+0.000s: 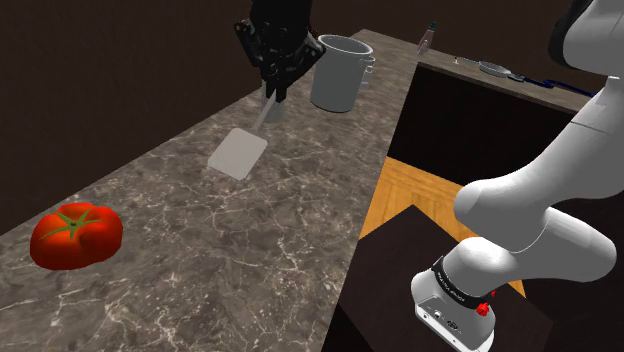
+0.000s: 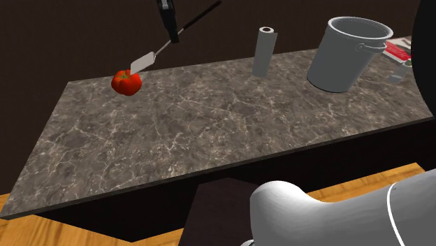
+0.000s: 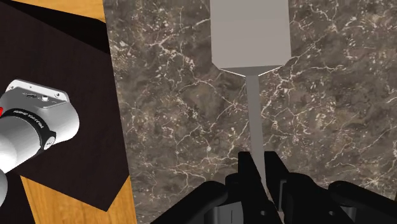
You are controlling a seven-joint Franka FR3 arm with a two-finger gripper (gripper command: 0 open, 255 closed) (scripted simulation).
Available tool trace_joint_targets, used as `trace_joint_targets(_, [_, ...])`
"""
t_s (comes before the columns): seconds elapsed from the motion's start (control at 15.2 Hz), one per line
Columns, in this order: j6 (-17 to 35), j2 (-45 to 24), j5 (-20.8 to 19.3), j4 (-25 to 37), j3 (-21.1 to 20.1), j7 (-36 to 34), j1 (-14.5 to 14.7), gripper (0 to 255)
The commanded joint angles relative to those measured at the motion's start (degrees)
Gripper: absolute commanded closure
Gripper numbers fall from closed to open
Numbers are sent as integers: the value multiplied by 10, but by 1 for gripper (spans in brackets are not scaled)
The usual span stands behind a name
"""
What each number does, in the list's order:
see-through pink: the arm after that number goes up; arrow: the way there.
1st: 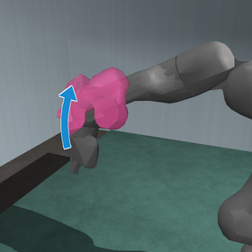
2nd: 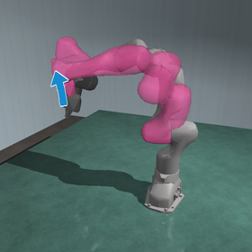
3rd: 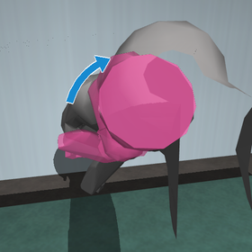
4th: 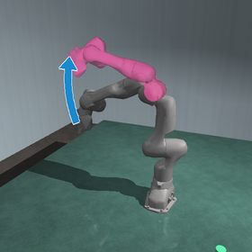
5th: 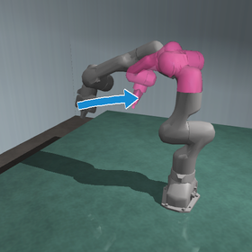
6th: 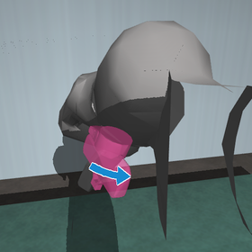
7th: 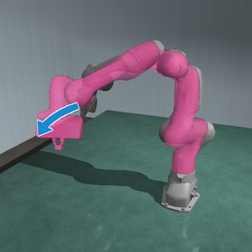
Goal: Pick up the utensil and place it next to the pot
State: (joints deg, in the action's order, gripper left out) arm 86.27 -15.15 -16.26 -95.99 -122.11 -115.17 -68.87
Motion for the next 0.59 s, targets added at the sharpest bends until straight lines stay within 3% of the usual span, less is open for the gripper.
trace_joint_targets(0.0, [-14, 7, 5, 19, 3, 5, 2, 255])
trace_joint_targets(0.53, [-28, -6, -15, 44, 53, 82, -17, 255])
